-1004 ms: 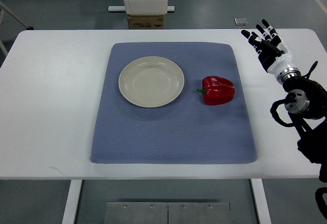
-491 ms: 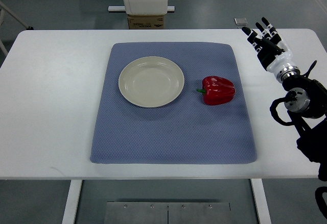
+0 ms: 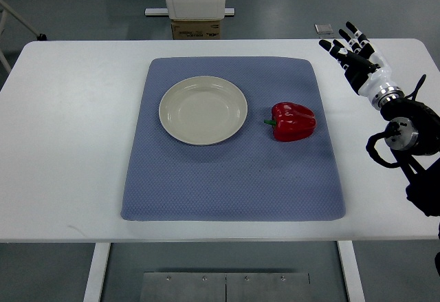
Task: Place red pepper on plate with right hand
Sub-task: 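Reach the right hand down over the red bell pepper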
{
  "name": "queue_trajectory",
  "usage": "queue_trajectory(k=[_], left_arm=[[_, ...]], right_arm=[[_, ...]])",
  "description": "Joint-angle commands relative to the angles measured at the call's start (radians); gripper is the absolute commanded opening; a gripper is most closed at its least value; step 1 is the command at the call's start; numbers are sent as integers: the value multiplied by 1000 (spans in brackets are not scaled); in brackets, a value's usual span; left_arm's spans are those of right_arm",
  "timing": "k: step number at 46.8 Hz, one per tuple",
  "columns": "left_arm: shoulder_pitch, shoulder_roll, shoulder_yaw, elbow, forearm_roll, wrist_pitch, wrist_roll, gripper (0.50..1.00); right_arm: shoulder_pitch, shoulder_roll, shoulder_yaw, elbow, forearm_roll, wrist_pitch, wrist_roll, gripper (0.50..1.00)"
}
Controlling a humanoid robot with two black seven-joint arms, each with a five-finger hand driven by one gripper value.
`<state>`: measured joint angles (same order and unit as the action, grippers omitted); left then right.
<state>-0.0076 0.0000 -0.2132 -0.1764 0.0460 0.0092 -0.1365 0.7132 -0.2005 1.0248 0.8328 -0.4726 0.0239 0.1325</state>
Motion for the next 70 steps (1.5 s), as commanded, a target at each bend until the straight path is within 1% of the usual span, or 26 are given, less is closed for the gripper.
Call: queue_trajectory(k=[1, 7, 11, 18, 20, 26, 29, 36, 56, 61, 70], left_arm=[[0, 0, 0, 0, 0, 0, 0, 1000], [0, 0, 0, 0, 0, 0, 0, 1000], [0, 0, 0, 0, 0, 0, 0, 1000], [0, 0, 0, 0, 0, 0, 0, 1000], [0, 0, 0, 0, 0, 0, 0, 1000], [0, 0, 0, 0, 0, 0, 0, 1000], [0, 0, 0, 0, 0, 0, 0, 1000], [0, 0, 0, 0, 0, 0, 0, 1000], [0, 0, 0, 0, 0, 0, 0, 1000], [0, 0, 0, 0, 0, 0, 0, 1000], [0, 0, 0, 0, 0, 0, 0, 1000]], right_arm=[[14, -31, -40, 0, 0, 7, -1, 1000], [40, -72, -110, 8, -5, 28, -1, 1000], [58, -109, -173, 9, -8, 57, 1, 1000], [106, -172, -313, 19, -26, 111, 29, 1000], [121, -186, -359, 23, -44, 114, 33, 1000], [163, -215, -468, 43, -118, 116, 78, 1000], [178, -224, -514, 57, -155, 116, 90, 1000], [213, -232, -603, 81, -218, 116, 113, 1000], [298, -234, -812, 85, -319, 116, 165, 998], [310, -234, -839, 86, -348, 114, 185, 998], [319, -232, -850, 85, -357, 116, 187, 998]])
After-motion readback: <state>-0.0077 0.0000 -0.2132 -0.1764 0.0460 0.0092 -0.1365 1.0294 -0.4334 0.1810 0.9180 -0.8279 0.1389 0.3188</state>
